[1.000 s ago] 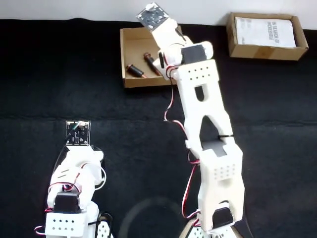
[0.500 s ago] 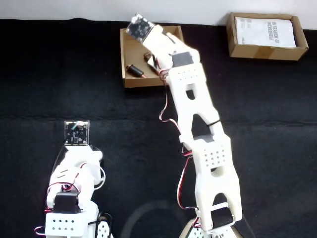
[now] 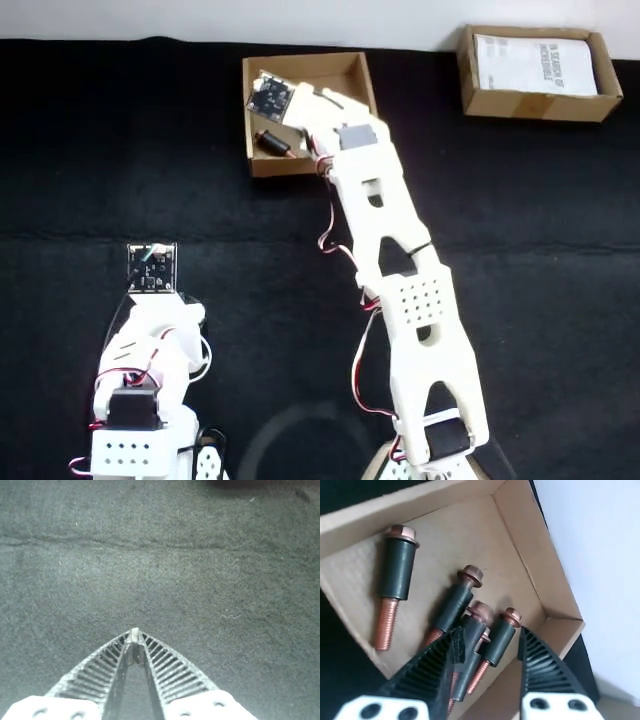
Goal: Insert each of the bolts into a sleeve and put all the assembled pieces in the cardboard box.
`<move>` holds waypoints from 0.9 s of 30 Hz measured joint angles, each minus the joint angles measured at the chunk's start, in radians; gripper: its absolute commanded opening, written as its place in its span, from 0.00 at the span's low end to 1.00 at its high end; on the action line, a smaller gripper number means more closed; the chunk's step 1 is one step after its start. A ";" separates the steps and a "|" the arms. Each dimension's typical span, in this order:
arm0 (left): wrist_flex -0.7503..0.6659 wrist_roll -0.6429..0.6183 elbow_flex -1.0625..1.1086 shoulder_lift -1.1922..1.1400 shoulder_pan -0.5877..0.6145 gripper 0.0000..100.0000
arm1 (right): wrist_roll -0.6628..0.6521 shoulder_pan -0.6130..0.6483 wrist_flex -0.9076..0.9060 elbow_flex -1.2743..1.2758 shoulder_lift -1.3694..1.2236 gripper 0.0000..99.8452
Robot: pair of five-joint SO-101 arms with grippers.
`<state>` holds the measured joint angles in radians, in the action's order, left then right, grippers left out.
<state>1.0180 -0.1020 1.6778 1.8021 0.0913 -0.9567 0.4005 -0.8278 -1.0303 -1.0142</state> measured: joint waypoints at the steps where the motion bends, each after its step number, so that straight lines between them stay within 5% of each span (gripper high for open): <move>1: 0.000 0.000 0.000 0.000 0.000 0.01 | -0.003 0.000 -0.035 -0.021 0.000 0.16; 19: 0.000 0.000 0.000 0.000 0.028 0.01 | 0.259 0.000 -0.881 -0.603 0.106 0.16; 27: 0.000 0.000 0.000 0.000 0.028 0.01 | 0.497 -0.072 -0.927 -0.595 0.302 0.16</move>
<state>1.0180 -0.1020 1.6778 1.8021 0.1189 -0.4595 0.3284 -1.7545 -1.6256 -0.7119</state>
